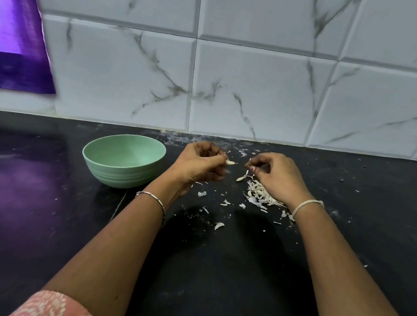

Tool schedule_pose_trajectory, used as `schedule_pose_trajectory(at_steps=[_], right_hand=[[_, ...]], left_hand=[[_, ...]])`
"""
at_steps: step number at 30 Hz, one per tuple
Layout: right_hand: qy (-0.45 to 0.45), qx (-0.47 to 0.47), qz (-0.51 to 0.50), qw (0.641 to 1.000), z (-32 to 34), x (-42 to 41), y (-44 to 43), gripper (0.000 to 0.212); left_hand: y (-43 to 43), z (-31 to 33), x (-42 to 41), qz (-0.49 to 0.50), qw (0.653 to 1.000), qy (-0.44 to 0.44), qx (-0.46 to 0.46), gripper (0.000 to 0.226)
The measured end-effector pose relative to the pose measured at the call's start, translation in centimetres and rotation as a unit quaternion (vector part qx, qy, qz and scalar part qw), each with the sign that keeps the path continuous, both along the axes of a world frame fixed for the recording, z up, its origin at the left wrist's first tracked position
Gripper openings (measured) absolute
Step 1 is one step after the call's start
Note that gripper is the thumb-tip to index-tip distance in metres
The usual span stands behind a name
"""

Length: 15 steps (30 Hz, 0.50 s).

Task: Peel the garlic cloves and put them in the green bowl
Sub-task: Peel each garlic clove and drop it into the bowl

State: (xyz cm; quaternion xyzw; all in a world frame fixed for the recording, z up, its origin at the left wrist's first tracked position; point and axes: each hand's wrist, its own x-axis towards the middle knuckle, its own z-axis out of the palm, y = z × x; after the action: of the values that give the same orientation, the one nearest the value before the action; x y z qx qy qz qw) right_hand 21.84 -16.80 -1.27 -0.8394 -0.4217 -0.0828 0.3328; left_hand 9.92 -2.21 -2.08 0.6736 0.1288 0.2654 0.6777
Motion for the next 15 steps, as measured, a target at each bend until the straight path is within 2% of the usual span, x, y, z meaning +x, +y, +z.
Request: schedule_pose_trajectory(at_steps=[7,12,15], right_hand=[[-0.024,-0.106,-0.055,0.993,0.1,1.6,-1.4,0.02],[-0.023,-0.091,-0.096,0.991,-0.1,1.1,-1.3,0.017],[-0.028,-0.062,-0.108,0.992,0.0,0.9,-1.5,0.026]], left_hand=[[-1.2,-0.4,0.6,-0.018,0.999,0.021,-0.017,0.012],[-1.8,-0.9,0.9,-0.04,0.999,0.031,-0.022,0.009],[-1.7,-1.1,0.8,-0.03,0.999,0.018,-0.017,0.008]])
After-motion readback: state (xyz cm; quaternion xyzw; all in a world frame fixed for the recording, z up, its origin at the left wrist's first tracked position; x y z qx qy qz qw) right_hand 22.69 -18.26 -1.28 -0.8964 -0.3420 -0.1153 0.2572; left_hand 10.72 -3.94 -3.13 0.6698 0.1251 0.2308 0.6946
